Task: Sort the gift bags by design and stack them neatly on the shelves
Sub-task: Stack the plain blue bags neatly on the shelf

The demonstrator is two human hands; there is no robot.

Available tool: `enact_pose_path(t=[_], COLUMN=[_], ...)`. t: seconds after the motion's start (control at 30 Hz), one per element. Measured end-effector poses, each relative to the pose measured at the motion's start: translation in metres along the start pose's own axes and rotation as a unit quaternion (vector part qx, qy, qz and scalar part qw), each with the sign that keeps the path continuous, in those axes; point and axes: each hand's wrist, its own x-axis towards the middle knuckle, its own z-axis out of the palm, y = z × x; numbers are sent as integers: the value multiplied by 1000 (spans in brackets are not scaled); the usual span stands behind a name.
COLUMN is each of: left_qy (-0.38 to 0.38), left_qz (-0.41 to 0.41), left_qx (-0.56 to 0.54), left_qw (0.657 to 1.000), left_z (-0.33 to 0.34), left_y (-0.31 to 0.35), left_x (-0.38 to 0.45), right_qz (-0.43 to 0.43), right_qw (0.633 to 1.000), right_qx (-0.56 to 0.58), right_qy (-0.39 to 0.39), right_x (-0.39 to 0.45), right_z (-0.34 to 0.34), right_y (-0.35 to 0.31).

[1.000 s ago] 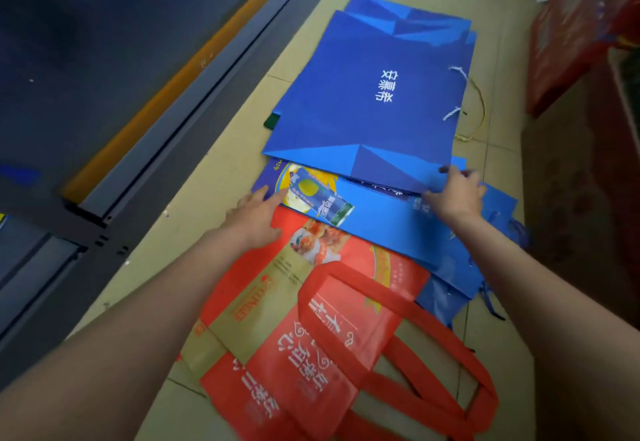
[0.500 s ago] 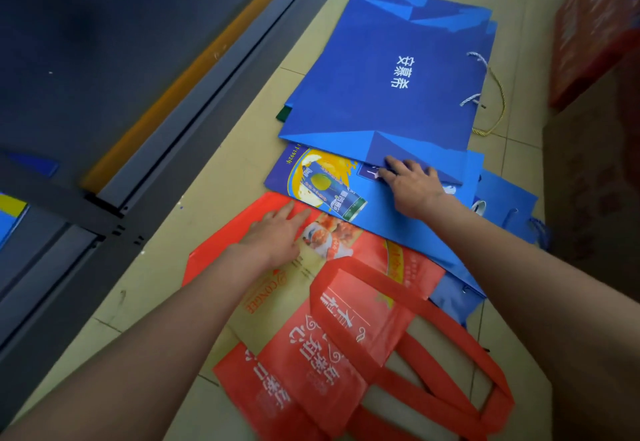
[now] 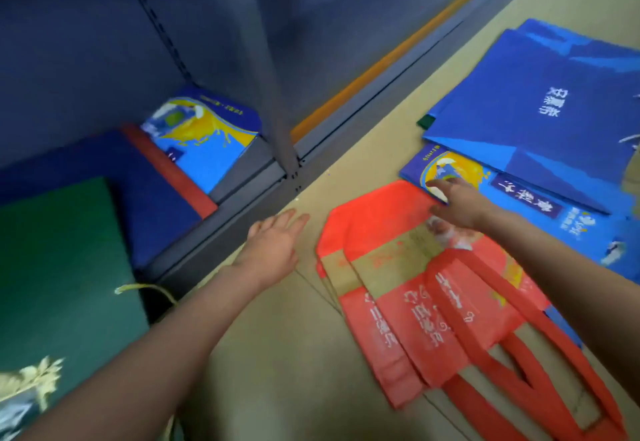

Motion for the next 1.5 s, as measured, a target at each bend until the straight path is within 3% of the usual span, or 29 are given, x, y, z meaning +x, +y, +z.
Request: enact_pose_path(t=[0.1, 0.2, 0.33, 0.4, 0.47, 0.53, 0.63, 0.77, 0.9, 1.07, 1.23, 1.4, 1.5], left_qy=[94, 193, 131, 119, 135, 135, 146, 167, 182, 213, 283, 301, 314], left_qz=[-33, -80, -208, -257, -268, -264, -283, -294, -339, -404, -462, -510, -478], left_qx=[-13, -21, 18, 22, 13, 32, 36, 9, -78, -276, -313, -446, -499], left_qw=[995, 978, 969, 959, 954, 955, 947, 941, 920, 846, 780, 671, 651], left_z=[-6, 3, 34, 46, 55, 62, 63, 53, 38, 24, 10, -4, -4], left_y=[-46, -95, -152, -174, -190, -191, -180, -169, -160, -142, -146, -188, -198], left_x=[-59, -125, -217, -256, -284, -299, -299, -280, -257, -221, -201, -212, -230], right_qz=[-60, -138, -227, -213, -161, -99, -80, -127, -189, -268, -340, -290, -227], right_qw=[995, 973, 940, 914, 865, 823, 807, 805, 861, 877, 864, 868, 905], right_qx=[77, 170, 158, 238, 370, 479, 538, 551, 468, 400, 370, 401, 356], right_qy=[-6, -73, -202, -251, -297, -288, -230, -182, -70, -6, -25, -47, -49], right_x=[-16, -51, -97, -118, -134, -144, -151, -156, -158, -167, -182, -167, -139], right_z=[3, 30, 96, 123, 144, 158, 154, 125, 103, 75, 59, 50, 49], right_y=[-82, -176, -283, -322, -350, -365, -369, -340, -271, -213, -207, -206, -222])
